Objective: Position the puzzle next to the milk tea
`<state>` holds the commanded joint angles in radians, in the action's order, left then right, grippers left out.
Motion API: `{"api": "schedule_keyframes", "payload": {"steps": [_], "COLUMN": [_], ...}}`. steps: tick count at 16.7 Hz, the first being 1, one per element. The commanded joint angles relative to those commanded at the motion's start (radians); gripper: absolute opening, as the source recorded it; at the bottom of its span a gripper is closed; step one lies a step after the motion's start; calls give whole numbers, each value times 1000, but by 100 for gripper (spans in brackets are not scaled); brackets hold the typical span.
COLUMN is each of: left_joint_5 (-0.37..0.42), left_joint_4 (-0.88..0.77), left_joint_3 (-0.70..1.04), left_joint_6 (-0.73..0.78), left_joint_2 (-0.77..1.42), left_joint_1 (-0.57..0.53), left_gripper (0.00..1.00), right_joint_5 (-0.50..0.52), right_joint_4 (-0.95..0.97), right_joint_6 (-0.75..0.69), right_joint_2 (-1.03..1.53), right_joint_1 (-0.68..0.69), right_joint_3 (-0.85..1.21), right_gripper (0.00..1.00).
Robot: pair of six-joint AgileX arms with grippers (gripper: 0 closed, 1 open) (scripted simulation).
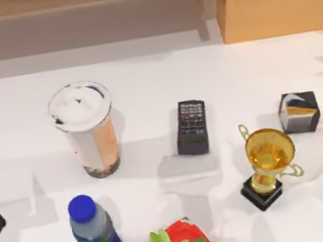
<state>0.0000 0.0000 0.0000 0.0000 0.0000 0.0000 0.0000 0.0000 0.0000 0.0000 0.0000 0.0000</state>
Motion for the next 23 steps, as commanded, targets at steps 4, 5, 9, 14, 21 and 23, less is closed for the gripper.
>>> {"api": "schedule_keyframes", "payload": {"steps": [4,5,9,14,21,23], "left_joint_5": [-11,-21,-84,-196,-350,-383], "left_joint_4": [4,9,36,82,146,160], "left_joint_3": [30,60,283,701,1292,1416], "left_joint_6": [0,0,2,5,12,14], "left_joint_2": [32,64,295,759,1427,1568], "left_joint_1": [-12,-23,-91,-213,-381,-417], "left_gripper": [100,100,100,100,100,100], "right_joint_5": [0,0,0,0,0,0], "right_joint_4": [0,0,0,0,0,0], "right_joint_6": [0,0,0,0,0,0], "right_joint_2": [0,0,0,0,0,0], "right_joint_1": [0,0,0,0,0,0], "right_joint_3": [0,0,0,0,0,0], "right_gripper": [100,100,100,100,100,100]}}
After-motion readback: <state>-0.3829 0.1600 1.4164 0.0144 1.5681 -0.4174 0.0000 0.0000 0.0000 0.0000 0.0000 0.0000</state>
